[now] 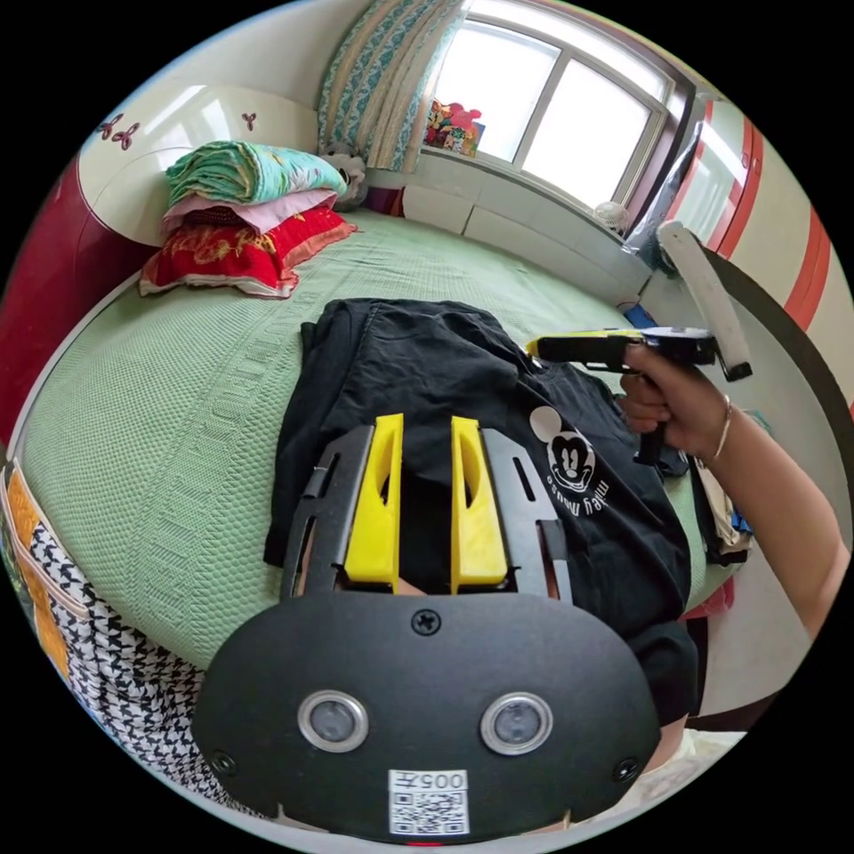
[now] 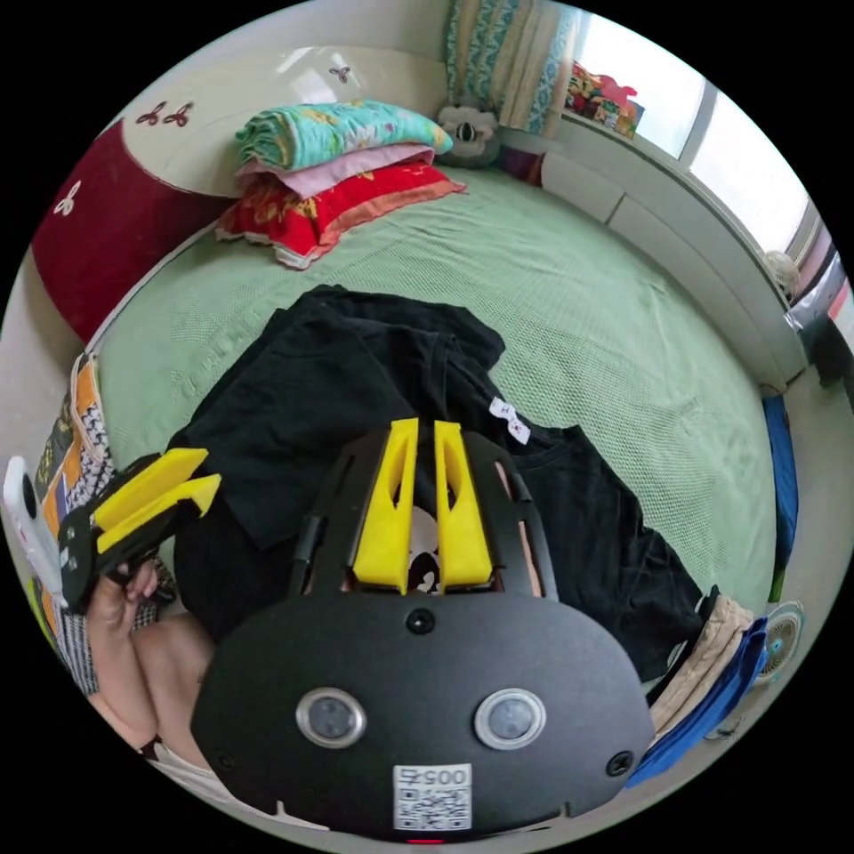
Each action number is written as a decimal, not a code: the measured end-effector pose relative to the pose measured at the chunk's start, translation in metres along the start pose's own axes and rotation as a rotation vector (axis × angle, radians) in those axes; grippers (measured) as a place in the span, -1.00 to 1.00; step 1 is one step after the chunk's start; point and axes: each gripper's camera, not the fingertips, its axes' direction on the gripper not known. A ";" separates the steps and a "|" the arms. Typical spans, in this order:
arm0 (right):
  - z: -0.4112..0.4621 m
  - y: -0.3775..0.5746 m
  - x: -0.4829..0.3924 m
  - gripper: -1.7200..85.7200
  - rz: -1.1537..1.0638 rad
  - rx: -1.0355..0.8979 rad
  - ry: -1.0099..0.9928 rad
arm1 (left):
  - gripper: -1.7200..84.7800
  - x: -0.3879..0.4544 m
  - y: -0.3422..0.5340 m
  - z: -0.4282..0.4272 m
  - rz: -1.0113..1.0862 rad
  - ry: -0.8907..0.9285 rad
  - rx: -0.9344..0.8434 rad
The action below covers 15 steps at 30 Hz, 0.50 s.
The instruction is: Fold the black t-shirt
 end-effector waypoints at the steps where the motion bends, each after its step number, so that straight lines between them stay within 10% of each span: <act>1: -0.003 0.009 -0.010 -0.87 -0.040 0.009 -0.040 | -0.75 0.002 -0.001 0.001 0.002 -0.004 -0.001; 15: 0.037 0.059 -0.072 -0.86 -0.130 -0.019 -0.007 | -0.79 0.036 -0.009 0.056 -0.019 -0.096 -0.129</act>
